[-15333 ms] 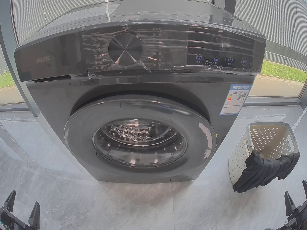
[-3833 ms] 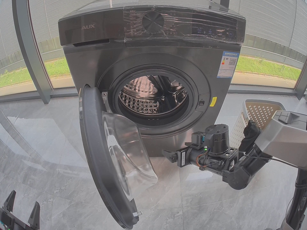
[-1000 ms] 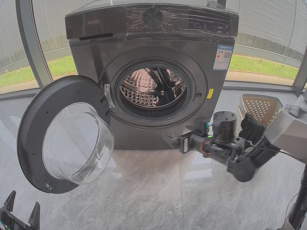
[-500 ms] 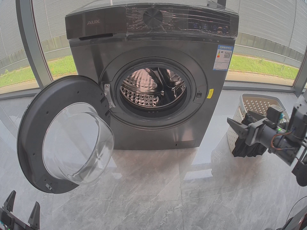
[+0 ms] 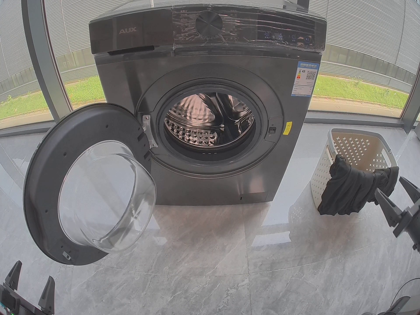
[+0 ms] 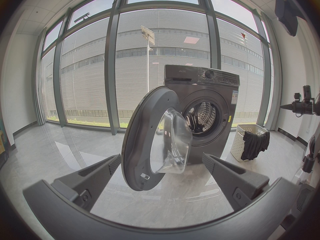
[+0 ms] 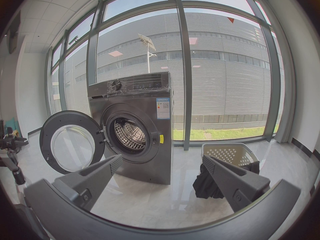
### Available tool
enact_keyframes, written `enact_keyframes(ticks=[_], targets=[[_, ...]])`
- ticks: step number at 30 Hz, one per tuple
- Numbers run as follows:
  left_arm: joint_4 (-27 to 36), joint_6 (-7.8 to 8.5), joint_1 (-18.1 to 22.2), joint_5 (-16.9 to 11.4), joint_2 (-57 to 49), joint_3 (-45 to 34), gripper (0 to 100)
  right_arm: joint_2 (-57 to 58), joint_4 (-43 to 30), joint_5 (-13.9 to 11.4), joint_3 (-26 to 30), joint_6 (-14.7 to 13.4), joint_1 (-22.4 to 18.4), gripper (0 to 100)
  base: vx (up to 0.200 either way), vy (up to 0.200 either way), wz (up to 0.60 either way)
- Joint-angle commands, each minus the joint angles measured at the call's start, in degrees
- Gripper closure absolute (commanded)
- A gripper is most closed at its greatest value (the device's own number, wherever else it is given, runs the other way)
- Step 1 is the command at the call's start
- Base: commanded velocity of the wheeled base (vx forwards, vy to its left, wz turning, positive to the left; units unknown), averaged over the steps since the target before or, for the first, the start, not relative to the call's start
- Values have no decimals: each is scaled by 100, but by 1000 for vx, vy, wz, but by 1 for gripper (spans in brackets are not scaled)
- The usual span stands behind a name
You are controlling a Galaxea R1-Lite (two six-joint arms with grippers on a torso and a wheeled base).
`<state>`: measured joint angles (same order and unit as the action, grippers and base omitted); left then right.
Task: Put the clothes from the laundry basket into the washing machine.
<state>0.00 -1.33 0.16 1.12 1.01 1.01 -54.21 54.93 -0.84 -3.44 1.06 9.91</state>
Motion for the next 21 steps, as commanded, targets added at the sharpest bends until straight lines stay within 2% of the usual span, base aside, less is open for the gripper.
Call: enact_keyframes(ticks=[1, 4, 8, 9, 11, 12, 13, 16, 19, 21], targets=[[0, 1, 2, -7, -101, -92, 0, 2073, -949, -30, 335, 43, -402, 0, 0, 0, 0], [0, -8, 2, 2, -101, -84, 0, 2758, -1670, -92, 335, 96, -675, 0, 0, 0, 0], [0, 1, 2, -7, -101, -84, 0, 3532, -2470, -188, 335, 105, -745, 0, 0, 0, 0], [0, 1, 2, -7, -101, -92, 0, 3839, -2865, -215, 335, 105, -745, 0, 0, 0, 0], [0, 1, 2, -7, -101, -84, 0, 4287, -3428, -215, 335, 105, -745, 0, 0, 0, 0], [0, 1, 2, -7, -101, -84, 0, 4287, -3428, -215, 335, 105, -745, 0, 0, 0, 0], [0, 1, 2, -7, -101, -92, 0, 4630, -3814, -215, 335, 105, -745, 0, 0, 0, 0], [0, 1, 2, -7, -101, -84, 0, 5070, -4307, -215, 335, 105, -754, 0, 0, 0, 0], [0, -8, 2, -7, -101, -84, 0, 5421, -4957, -197, 344, 87, -1000, 0, 0, 0, 0], [0, 1, 2, -7, -101, -92, 0, 5421, -5185, -136, 335, 70, -1017, 0, 0, 0, 0]])
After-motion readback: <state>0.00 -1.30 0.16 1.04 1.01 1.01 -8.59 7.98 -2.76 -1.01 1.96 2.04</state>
